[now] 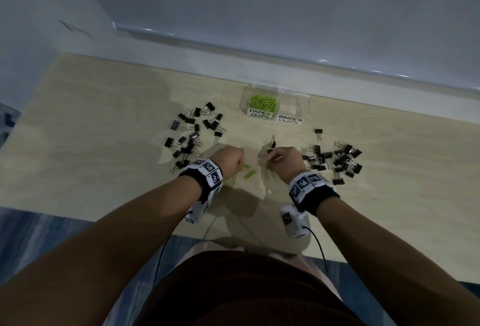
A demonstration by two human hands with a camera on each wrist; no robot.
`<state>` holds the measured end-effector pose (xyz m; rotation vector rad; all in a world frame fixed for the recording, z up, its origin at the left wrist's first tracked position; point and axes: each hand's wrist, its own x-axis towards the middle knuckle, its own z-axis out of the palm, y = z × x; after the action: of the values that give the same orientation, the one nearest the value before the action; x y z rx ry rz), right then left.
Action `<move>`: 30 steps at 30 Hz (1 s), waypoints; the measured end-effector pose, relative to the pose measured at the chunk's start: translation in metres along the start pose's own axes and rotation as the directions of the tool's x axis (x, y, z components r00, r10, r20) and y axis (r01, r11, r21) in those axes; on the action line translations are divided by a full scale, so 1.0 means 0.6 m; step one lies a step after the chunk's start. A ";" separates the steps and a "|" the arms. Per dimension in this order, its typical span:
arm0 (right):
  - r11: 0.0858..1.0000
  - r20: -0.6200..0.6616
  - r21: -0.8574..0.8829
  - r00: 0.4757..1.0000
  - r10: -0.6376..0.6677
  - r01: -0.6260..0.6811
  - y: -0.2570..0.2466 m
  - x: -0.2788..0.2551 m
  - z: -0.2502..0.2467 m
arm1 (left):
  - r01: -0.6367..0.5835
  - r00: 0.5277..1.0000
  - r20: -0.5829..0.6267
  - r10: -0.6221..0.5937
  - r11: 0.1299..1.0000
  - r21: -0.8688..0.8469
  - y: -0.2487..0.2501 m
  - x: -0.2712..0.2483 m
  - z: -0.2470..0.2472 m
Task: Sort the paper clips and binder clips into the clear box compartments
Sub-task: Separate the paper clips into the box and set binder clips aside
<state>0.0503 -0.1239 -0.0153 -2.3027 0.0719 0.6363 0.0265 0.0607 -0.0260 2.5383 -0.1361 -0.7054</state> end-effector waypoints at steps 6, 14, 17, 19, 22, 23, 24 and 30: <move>0.984 -0.129 0.177 0.992 0.000 0.023 -0.054 0.072 -0.073 | 0.021 0.995 -0.094 -0.043 0.973 -0.229 0.020 0.043 -0.064; 0.998 -0.282 0.053 0.959 -0.020 0.036 -0.153 0.179 -0.095 | 0.025 0.937 -0.336 -0.099 0.976 -0.217 0.077 0.142 -0.171; 1.000 -0.238 -0.011 0.971 0.011 -0.013 -0.154 0.194 -0.090 | 0.059 0.939 -0.312 -0.145 0.961 -0.269 0.081 0.158 -0.175; 0.991 -0.223 -0.125 0.973 -0.062 0.035 -0.147 0.180 -0.088 | 0.038 0.935 -0.329 -0.135 0.958 -0.283 0.068 0.152 -0.165; 0.939 -0.171 -0.267 0.949 -0.266 0.215 -0.117 0.126 -0.082 | -0.044 0.944 -0.329 -0.037 0.971 -0.234 0.036 0.104 -0.138; 0.921 -0.120 -0.290 0.945 -0.306 0.262 -0.101 0.105 -0.076 | -0.052 0.960 -0.282 -0.005 0.980 -0.194 0.023 0.079 -0.126; 0.909 -0.055 -0.301 0.946 -0.319 0.289 -0.083 0.084 -0.066 | -0.061 0.975 -0.220 0.029 0.988 -0.141 0.006 0.053 -0.109; 0.837 0.228 -0.404 0.927 -0.298 0.368 -0.010 -0.012 -0.006 | -0.103 0.987 0.122 0.101 0.995 0.014 -0.082 -0.059 -0.015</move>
<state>0.0466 -0.1227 -0.0059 -2.5934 -0.6008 0.6990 -0.0011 0.1153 -0.0270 2.4873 -0.3137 -0.8209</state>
